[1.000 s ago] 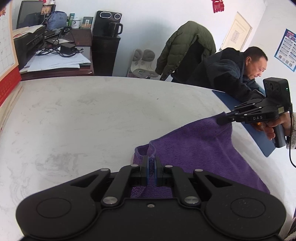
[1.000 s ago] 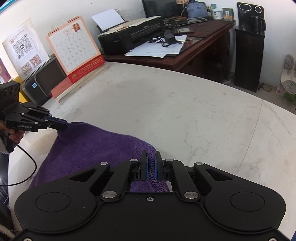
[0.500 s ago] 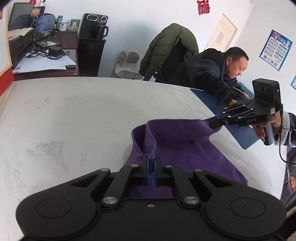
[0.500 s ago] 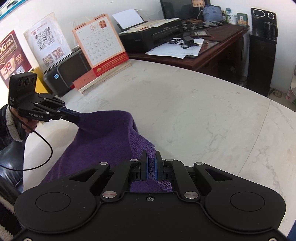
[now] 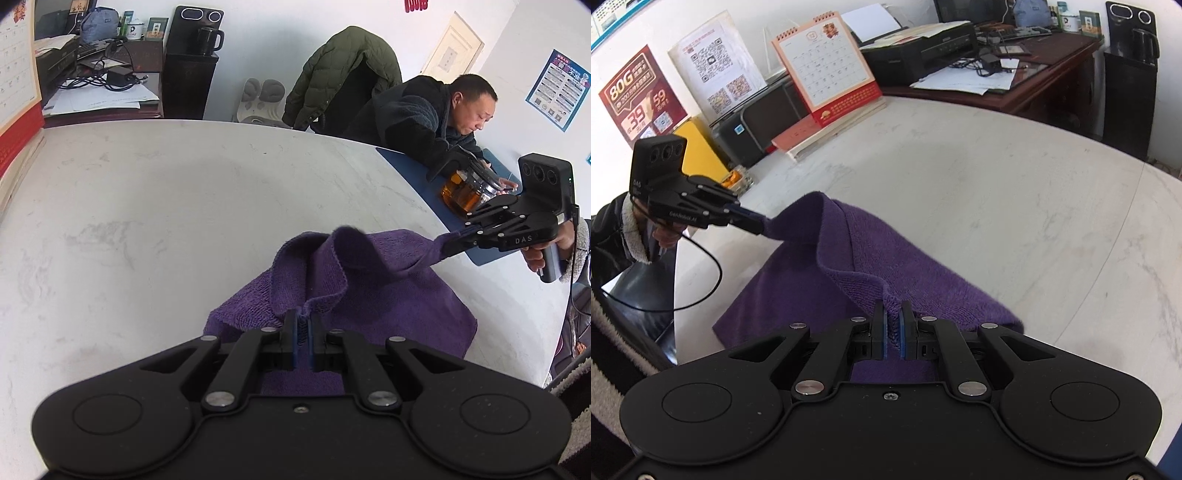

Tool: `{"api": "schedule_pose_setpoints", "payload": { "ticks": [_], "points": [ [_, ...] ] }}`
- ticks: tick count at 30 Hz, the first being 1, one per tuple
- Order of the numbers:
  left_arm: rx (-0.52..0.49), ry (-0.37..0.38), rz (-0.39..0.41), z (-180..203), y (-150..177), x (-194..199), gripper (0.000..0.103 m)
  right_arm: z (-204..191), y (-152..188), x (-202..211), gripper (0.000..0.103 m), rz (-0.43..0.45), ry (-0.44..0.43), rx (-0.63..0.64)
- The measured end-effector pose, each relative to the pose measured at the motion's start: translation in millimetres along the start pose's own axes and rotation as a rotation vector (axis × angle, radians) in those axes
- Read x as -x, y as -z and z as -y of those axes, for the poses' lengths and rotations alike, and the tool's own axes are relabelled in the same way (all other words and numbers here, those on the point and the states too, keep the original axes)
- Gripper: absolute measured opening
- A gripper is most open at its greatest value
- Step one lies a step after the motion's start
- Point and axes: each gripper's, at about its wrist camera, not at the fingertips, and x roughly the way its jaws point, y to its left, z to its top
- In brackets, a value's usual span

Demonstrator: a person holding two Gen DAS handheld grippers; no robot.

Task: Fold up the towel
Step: 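Lift the towel edge with both grippers and fold it over the towel, then open both grippers to release the folded towel edge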

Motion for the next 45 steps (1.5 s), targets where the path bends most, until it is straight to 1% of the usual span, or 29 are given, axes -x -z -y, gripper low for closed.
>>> {"api": "schedule_pose_setpoints", "payload": {
  "ticks": [7, 13, 20, 29, 35, 41, 45],
  "points": [
    [-0.032, 0.000, -0.008, 17.9, 15.7, 13.8, 0.005, -15.7, 18.3, 9.2, 0.005, -0.015, -0.009, 0.004],
    [-0.066, 0.003, -0.013, 27.9, 25.2, 27.6, 0.005, -24.1, 27.7, 29.5, 0.005, 0.013, -0.005, -0.003],
    [-0.084, 0.022, -0.067, 37.7, 42.6, 29.4, 0.005, -29.0, 43.1, 42.7, 0.005, 0.014, -0.003, -0.015],
    [-0.070, 0.034, -0.146, 40.5, 62.7, 17.3, 0.005, -30.2, 72.5, 34.5, 0.005, -0.048, -0.001, -0.029],
    [-0.094, 0.019, -0.202, 42.7, 71.3, 7.7, 0.005, -32.0, 88.3, 25.1, 0.005, -0.102, 0.033, 0.004],
    [-0.108, 0.027, -0.227, 44.5, 71.9, 6.8, 0.006, -36.9, 97.2, 20.3, 0.005, -0.138, 0.058, 0.045],
    [-0.118, 0.026, -0.239, 45.6, 74.7, 8.7, 0.006, -41.0, 99.4, 21.4, 0.008, -0.154, 0.075, 0.066]
  ]
}}
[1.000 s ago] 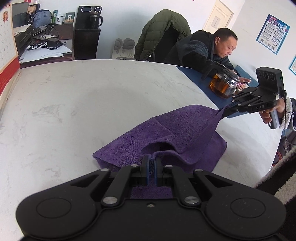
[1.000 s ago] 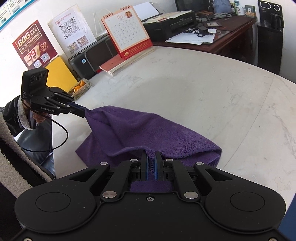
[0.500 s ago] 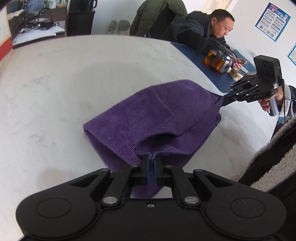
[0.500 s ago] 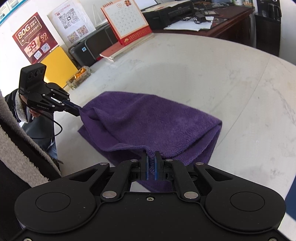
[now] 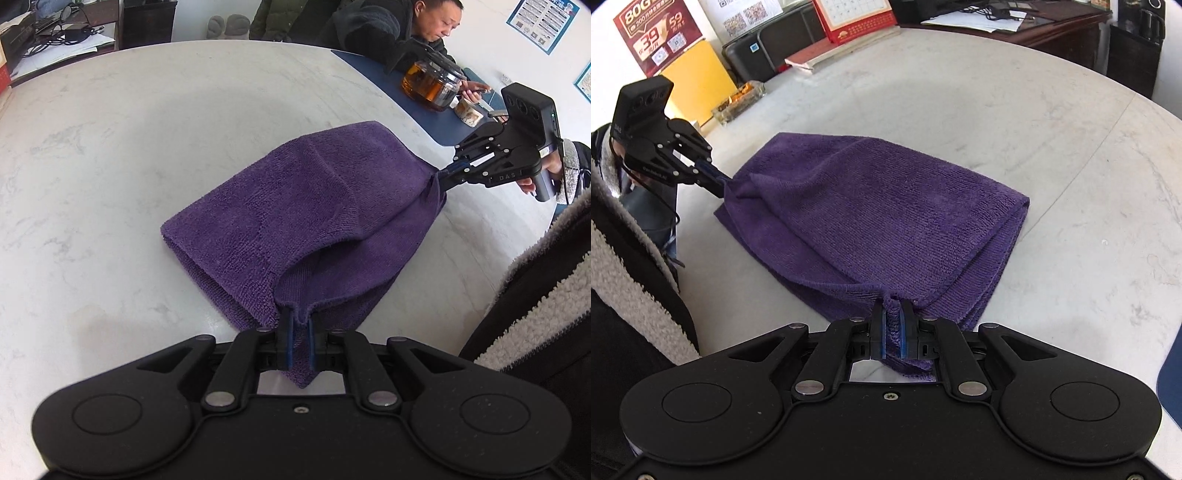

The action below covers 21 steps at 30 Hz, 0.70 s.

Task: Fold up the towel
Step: 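Open both grippers to release the folded towel edge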

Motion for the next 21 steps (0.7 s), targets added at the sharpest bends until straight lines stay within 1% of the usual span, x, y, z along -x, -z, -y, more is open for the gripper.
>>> {"api": "schedule_pose_setpoints", "payload": {
  "ticks": [3, 4, 5, 7, 12, 15, 18, 21],
  "points": [
    [0.001, -0.009, -0.001, 2.0, 2.1, 2.8, 0.009, -2.6, 2.0, 1.9, 0.011, -0.007, 0.014, 0.014],
    [0.001, -0.011, -0.002, 2.6, 2.3, 3.5, 0.010, -3.4, 3.2, 3.6, 0.015, -0.008, 0.019, 0.015],
    [0.000, -0.011, -0.003, 3.1, 2.5, 3.7, 0.011, -3.5, 4.0, 3.9, 0.017, -0.009, 0.022, 0.014],
    [-0.003, -0.012, -0.004, 6.5, 4.3, 3.6, 0.016, -5.3, 7.8, 7.7, 0.018, -0.014, 0.032, 0.018],
    [-0.017, -0.002, -0.028, 15.5, 16.1, 4.9, 0.017, -8.0, 17.9, 14.9, 0.026, -0.024, 0.051, 0.011],
    [-0.023, -0.024, -0.042, 18.6, 26.3, 8.4, 0.017, -8.8, 26.2, 22.2, 0.027, -0.020, 0.069, 0.002],
    [-0.008, -0.077, -0.006, 19.4, 28.9, 18.6, 0.017, -13.2, 29.9, 33.0, 0.027, 0.014, 0.079, -0.019],
    [0.008, -0.100, 0.072, 20.8, 18.6, 25.4, 0.017, -25.6, 22.7, 44.0, 0.027, 0.091, 0.083, -0.010]
  ]
}}
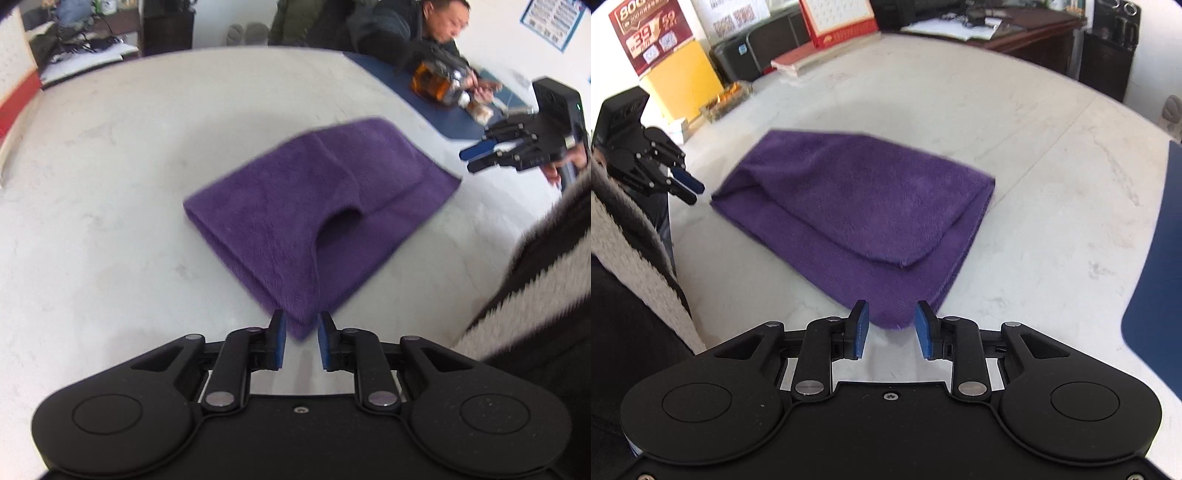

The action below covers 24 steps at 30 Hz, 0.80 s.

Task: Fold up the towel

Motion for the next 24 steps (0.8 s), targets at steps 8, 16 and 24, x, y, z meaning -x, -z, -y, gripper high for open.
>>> {"api": "schedule_pose_setpoints", "payload": {
  "ticks": [8, 16, 24],
  "points": [
    [-0.029, 0.013, 0.034, 17.9, -26.8, -35.6, 0.019, -68.1, -43.8, -51.8, 0.027, 0.109, -0.069, 0.196],
    [0.005, 0.029, 0.019, 13.9, -32.4, -52.1, 0.019, -118.1, -59.6, -114.3, 0.027, 0.055, -0.050, 0.406],
    [0.005, 0.082, 0.020, 12.2, -34.3, -57.3, 0.019, -139.4, -59.8, -143.9, 0.027, 0.010, 0.051, 0.538]
  ]
}}
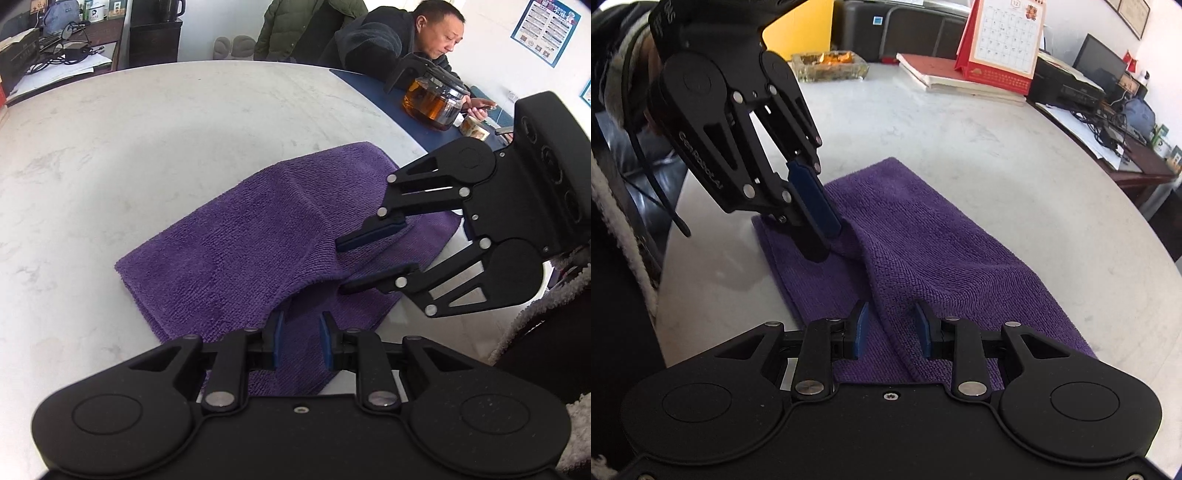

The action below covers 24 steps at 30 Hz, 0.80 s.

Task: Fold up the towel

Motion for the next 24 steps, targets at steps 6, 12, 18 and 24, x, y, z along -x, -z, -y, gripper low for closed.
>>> {"api": "schedule_pose_setpoints", "payload": {
  "ticks": [6, 12, 18, 24],
  "points": [
    [-0.011, 0.064, 0.018, 1.3, 1.8, 3.6, 0.019, -1.7, -0.1, -4.3, 0.024, -0.022, 0.043, 0.032],
    [-0.016, 0.092, -0.005, 4.4, 9.2, 1.3, 0.019, 5.5, 0.9, -4.8, 0.010, -0.046, 0.097, 0.022],
    [-0.034, 0.141, -0.005, 14.9, 8.2, -5.5, 0.019, 11.0, -0.1, -4.6, 0.003, -0.055, 0.064, 0.017],
    [-0.035, 0.127, -0.040, 19.2, 8.3, -22.7, 0.019, 25.7, -0.2, 9.2, 0.002, -0.023, -0.055, -0.109]
  ]
}}
